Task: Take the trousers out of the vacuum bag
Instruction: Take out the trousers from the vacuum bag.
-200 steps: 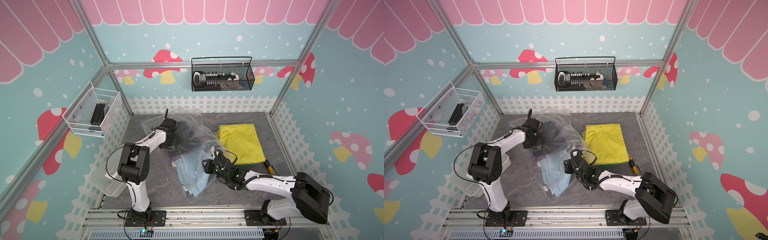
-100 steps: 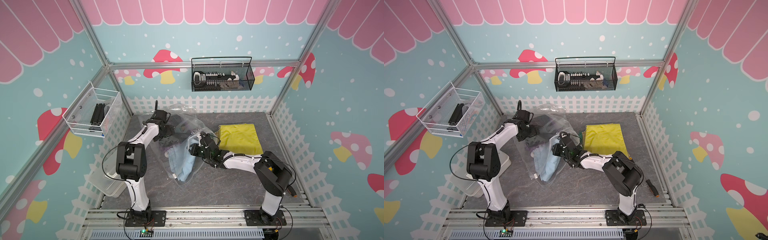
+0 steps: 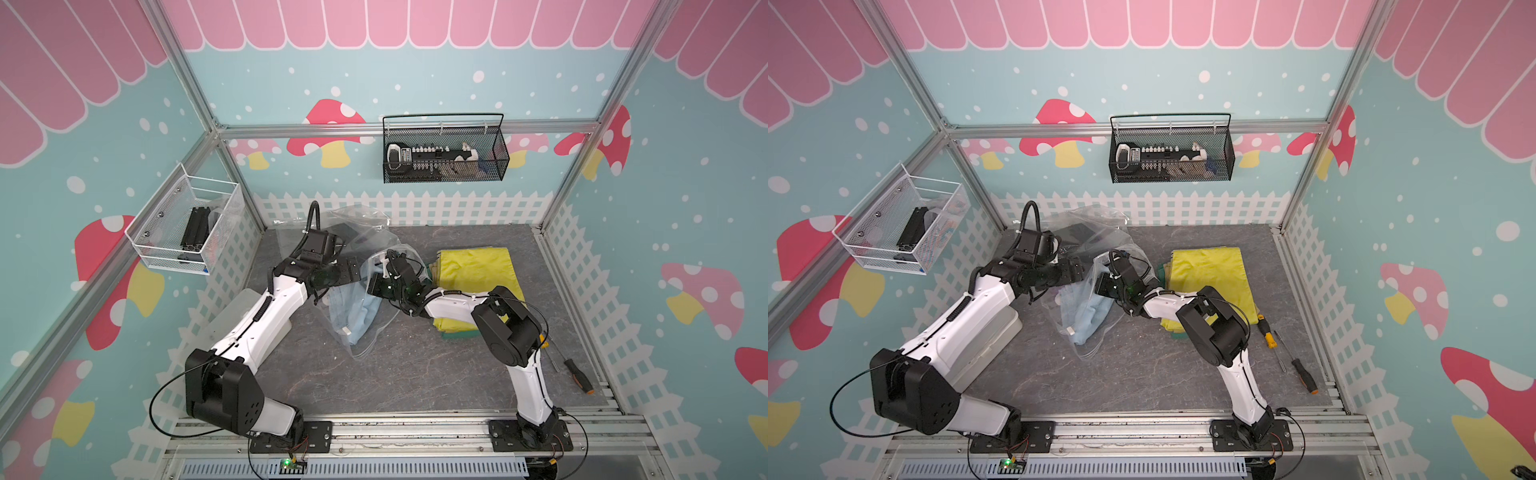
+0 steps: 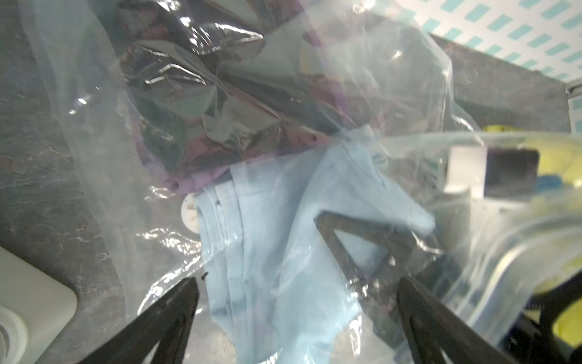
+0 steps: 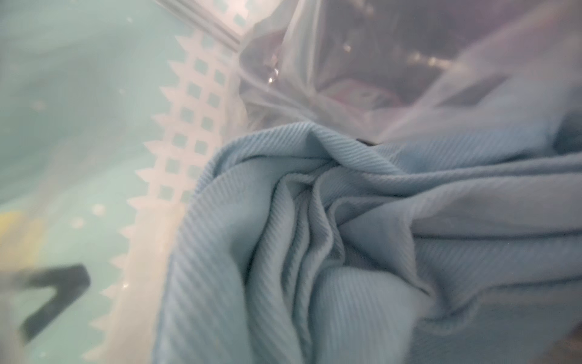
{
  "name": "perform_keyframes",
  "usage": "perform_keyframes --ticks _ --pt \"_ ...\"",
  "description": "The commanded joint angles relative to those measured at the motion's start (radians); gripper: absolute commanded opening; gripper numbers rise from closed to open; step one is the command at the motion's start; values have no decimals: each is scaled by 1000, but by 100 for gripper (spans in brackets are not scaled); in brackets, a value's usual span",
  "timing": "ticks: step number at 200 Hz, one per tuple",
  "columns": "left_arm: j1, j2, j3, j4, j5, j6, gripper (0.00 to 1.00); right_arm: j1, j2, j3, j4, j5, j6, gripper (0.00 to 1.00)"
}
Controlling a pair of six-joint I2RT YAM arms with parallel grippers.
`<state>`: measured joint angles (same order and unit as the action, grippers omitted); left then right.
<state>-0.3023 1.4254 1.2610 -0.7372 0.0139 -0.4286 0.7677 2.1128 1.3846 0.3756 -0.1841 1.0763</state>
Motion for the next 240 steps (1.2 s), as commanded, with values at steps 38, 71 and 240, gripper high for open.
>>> perform_keyframes --ticks 38,71,240 --pt "-189 -230 -148 21 24 18 97 -18 -232 -206 11 34 79 0" --pt "-312 -341 -234 29 -60 27 97 -18 -338 -319 -7 46 139 0" --pt "-914 -331 -430 70 -624 -49 91 -18 -496 -550 -7 64 259 0"
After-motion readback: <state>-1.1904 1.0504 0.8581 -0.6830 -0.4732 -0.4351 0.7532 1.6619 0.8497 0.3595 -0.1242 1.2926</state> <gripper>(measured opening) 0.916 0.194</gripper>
